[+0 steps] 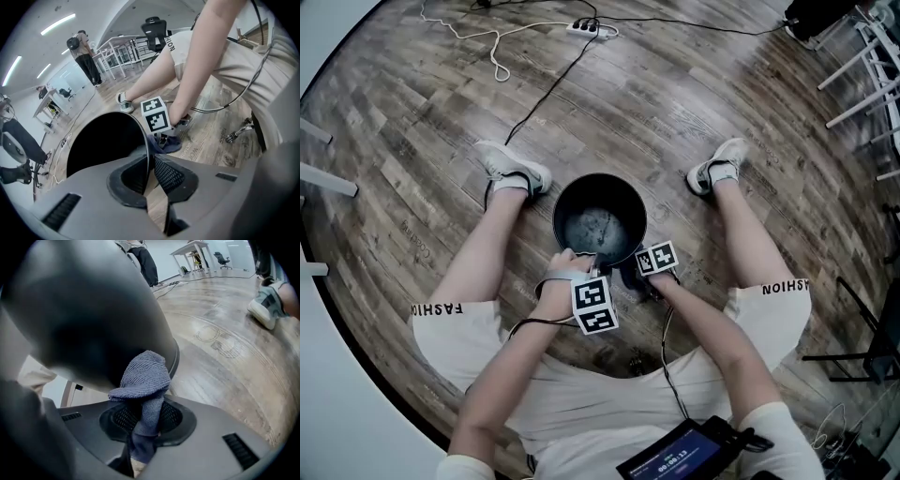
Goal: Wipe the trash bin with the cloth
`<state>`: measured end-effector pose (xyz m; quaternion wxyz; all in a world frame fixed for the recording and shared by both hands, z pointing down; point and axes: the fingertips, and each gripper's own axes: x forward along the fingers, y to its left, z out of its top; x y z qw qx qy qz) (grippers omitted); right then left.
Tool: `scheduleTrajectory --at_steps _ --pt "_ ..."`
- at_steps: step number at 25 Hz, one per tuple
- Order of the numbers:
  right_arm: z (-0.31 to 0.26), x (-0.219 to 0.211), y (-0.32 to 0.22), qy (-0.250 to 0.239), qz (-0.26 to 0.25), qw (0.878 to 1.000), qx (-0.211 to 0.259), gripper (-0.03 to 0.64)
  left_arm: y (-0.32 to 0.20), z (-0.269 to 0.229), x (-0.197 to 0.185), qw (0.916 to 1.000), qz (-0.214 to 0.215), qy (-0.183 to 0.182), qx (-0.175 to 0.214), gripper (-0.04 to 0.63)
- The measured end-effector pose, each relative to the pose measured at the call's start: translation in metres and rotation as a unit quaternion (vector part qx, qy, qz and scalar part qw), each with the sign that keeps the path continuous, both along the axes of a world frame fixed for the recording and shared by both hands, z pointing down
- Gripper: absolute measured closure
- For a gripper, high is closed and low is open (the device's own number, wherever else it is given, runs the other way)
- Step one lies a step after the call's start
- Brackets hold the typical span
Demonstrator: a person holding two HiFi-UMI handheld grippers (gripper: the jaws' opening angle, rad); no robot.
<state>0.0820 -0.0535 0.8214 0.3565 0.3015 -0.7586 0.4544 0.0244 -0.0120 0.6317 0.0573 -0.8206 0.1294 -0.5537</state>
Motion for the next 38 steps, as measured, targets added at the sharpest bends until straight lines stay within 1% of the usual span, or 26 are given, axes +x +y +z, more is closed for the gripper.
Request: scheduleTrajectory --at_steps 2,5,7,9,11,13,14,16,19,22,23,24,27,29,34,38 --pt "0.015 0.002 0.0 0.019 0.001 1.0 -0.004 0.529 -0.001 0.001 0.005 0.9999 -0.012 0.002 -0.001 0.54" --pt "0.018 0.004 -0.001 0.019 0.015 1.0 -0.013 0.529 -0.003 0.001 0.007 0.9998 -0.021 0.002 0.003 0.54" --pt "0.012 0.007 0.003 0.02 0.017 0.999 -0.02 0.529 -0.002 0.0 0.007 0.9999 -0.011 0.004 0.012 0.54" --pt "-0.001 0.011 0.009 0.018 0.013 0.999 -0.023 0.529 -0.001 -0.003 0.005 0.9995 0.009 0.005 0.03 0.535" --pt "-0.021 0.015 0.019 0.011 0.003 1.0 -0.024 0.529 -0.001 -0.012 0.002 0.9988 0.02 0.013 0.042 0.52" --pt "-0.048 0.019 0.029 0.008 -0.012 1.0 -0.022 0.529 -0.001 -0.021 -0.005 0.9986 0.027 0.02 0.041 0.482" --pt "-0.064 0.02 0.034 0.006 -0.019 1.0 -0.018 0.529 -0.001 -0.022 -0.01 0.9986 0.031 0.019 0.039 0.46" --pt "-0.099 0.018 0.04 -0.006 -0.028 1.0 -0.005 0.529 -0.003 -0.02 -0.024 0.9985 0.041 0.008 0.036 0.44" --pt "-0.152 0.006 0.044 -0.047 -0.032 0.998 0.017 0.529 -0.006 -0.009 -0.042 0.998 0.054 -0.01 0.032 0.437" --pt "-0.194 -0.005 0.046 -0.087 -0.025 0.995 0.034 0.529 -0.003 0.003 -0.047 0.9973 0.064 -0.023 0.026 0.437" --pt "-0.202 -0.008 0.045 -0.092 -0.024 0.995 0.039 0.529 -0.003 0.006 -0.047 0.9969 0.067 -0.029 0.03 0.446" --pt "-0.207 -0.011 0.043 -0.095 -0.023 0.994 0.044 0.529 -0.003 0.007 -0.047 0.9964 0.068 -0.034 0.037 0.468" --pt "-0.207 -0.019 0.034 -0.097 -0.021 0.994 0.049 0.529 -0.003 0.007 -0.044 0.9955 0.074 -0.039 0.044 0.487" --pt "-0.197 -0.021 0.029 -0.089 -0.022 0.995 0.045 0.529 0.001 0.007 -0.039 0.9943 0.084 -0.042 0.05 0.494" --pt "-0.164 -0.015 0.023 -0.067 -0.013 0.997 0.027 0.529 0.005 0.005 -0.026 0.9895 0.116 -0.048 0.072 0.514" --pt "-0.128 -0.01 0.017 -0.05 -0.007 0.999 0.017 0.529 0.008 0.007 -0.018 0.9891 0.118 -0.049 0.073 0.518"
